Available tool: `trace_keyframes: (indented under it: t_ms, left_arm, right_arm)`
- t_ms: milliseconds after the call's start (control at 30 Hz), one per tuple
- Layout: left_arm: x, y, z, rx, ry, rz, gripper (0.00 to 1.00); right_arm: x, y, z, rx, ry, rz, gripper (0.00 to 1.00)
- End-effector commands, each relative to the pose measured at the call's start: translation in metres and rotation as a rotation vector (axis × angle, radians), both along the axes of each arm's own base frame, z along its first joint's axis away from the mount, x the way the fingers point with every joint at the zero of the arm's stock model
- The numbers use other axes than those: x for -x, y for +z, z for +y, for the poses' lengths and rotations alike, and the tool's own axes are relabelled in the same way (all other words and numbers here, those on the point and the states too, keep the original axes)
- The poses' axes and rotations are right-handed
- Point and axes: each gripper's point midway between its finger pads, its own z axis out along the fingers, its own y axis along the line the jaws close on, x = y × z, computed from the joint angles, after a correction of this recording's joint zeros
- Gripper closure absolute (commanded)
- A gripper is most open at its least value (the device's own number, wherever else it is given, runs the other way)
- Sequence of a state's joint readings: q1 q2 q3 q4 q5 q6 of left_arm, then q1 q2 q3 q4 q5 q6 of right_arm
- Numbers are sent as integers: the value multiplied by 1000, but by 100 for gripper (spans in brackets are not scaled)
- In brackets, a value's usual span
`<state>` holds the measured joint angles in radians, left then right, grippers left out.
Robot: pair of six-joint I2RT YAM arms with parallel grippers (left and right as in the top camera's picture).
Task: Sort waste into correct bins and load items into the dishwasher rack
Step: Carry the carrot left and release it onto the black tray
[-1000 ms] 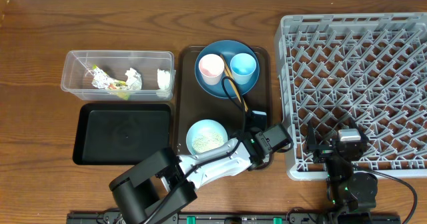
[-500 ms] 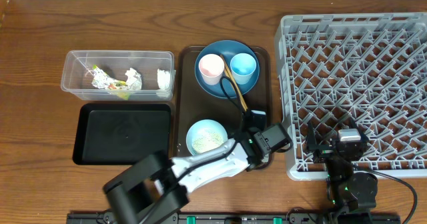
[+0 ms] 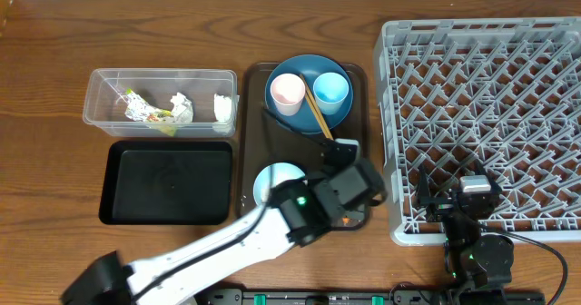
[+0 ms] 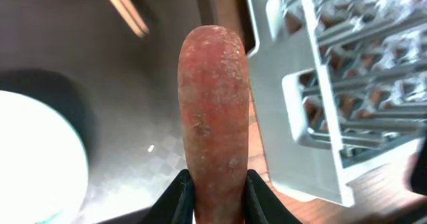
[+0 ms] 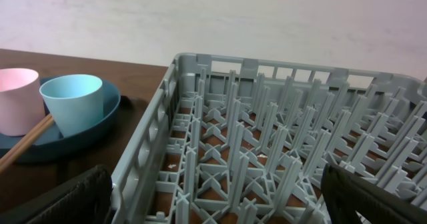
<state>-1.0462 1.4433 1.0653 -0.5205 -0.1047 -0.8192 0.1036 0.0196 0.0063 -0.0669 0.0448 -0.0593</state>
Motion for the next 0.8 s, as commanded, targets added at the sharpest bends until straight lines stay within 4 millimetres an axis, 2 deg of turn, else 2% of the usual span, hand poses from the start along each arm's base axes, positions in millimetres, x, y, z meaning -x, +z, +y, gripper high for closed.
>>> trace_keyframes:
  t_ms: [0,167,367,600,767]
  left_arm:
    - [-15,26,26,41,79,-39,78]
    - [-44,47,92,-4,271,-94,78]
    - [-66,48,191,-111,556,-68,80]
    - [-71,33,298,-187,900,31,80]
    - [-60,16,348,-227,1071,109,80]
  right_arm:
    - [0,-2,6,10,21,7,1]
    - [0,-2,6,10,21,7,1]
    - [0,-2,6,11,21,6,1]
    - [0,-2,6,10,21,7,1]
    - [0,-2,6,10,21,7,1]
